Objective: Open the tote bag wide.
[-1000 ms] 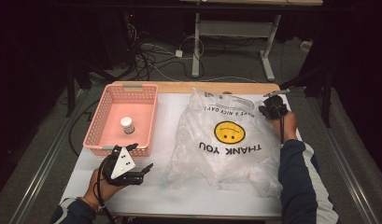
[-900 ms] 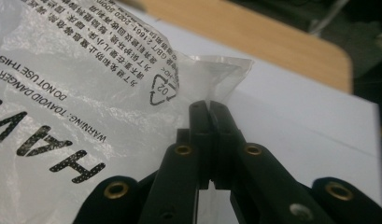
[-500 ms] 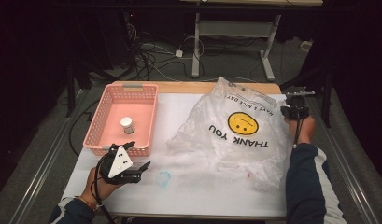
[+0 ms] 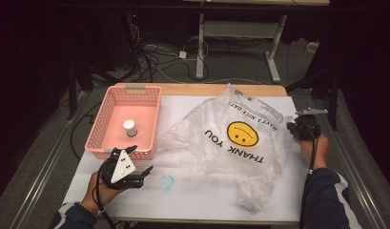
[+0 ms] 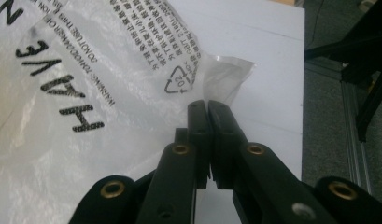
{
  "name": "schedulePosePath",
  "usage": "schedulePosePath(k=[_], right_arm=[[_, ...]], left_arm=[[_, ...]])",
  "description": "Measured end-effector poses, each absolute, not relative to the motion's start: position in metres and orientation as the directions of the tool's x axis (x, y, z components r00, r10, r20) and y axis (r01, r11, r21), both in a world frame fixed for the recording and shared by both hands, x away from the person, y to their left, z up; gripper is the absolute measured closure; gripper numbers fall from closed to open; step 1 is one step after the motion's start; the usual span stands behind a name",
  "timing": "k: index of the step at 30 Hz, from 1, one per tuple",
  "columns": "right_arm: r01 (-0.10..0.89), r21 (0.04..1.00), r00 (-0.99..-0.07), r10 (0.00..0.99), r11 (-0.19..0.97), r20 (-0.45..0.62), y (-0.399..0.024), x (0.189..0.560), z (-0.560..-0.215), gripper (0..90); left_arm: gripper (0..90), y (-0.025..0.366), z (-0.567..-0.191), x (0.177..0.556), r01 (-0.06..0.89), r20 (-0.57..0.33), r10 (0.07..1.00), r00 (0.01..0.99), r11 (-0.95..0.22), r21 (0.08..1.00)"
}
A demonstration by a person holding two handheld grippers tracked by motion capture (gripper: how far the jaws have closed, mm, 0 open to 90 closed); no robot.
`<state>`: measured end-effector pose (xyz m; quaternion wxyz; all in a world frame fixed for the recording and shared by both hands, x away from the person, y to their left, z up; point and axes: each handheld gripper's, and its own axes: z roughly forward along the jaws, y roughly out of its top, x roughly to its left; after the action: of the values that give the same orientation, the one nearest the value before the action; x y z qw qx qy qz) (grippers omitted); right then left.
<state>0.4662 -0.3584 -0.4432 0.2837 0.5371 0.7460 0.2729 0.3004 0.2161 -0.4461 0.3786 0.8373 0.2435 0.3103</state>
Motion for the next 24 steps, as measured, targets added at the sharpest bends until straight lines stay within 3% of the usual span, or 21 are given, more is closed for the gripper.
schedulePosePath(k=[3, 6, 9, 11, 16, 19, 24], right_arm=[[0.641, 0.713, -0.279, 0.952, 0.283, -0.127, -0.357, 0.459, -0.440, 89.1], [0.627, 0.716, -0.294, 0.944, 0.307, -0.147, -0.353, 0.452, -0.436, 79.9], [0.582, 0.748, -0.282, 0.942, 0.318, -0.181, -0.347, 0.443, -0.424, 63.9], [0.527, 0.780, -0.304, 0.932, 0.336, -0.196, -0.340, 0.435, -0.413, 60.9], [0.334, 0.843, -0.526, 0.826, 0.422, -0.205, -0.292, 0.399, -0.384, 48.0], [0.281, 0.835, -0.687, 0.707, 0.473, -0.170, -0.256, 0.383, -0.382, 43.7], [0.225, 0.776, -0.846, 0.513, 0.590, -0.145, -0.199, 0.364, -0.395, 40.4]], left_arm=[[17.5, 0.216, -0.447, 0.300, 0.172, 0.337, 0.642, 0.689, -0.597, 0.784], [17.4, 0.217, -0.447, 0.300, 0.177, 0.338, 0.644, 0.687, -0.599, 0.781], [17.4, 0.217, -0.446, 0.300, 0.178, 0.338, 0.647, 0.684, -0.597, 0.783], [17.4, 0.218, -0.446, 0.300, 0.177, 0.339, 0.647, 0.683, -0.597, 0.783], [17.4, 0.217, -0.446, 0.299, 0.177, 0.340, 0.645, 0.684, -0.599, 0.781], [17.3, 0.217, -0.446, 0.298, 0.177, 0.340, 0.644, 0.686, -0.600, 0.780], [17.3, 0.215, -0.446, 0.297, 0.176, 0.340, 0.641, 0.688, -0.603, 0.778]])
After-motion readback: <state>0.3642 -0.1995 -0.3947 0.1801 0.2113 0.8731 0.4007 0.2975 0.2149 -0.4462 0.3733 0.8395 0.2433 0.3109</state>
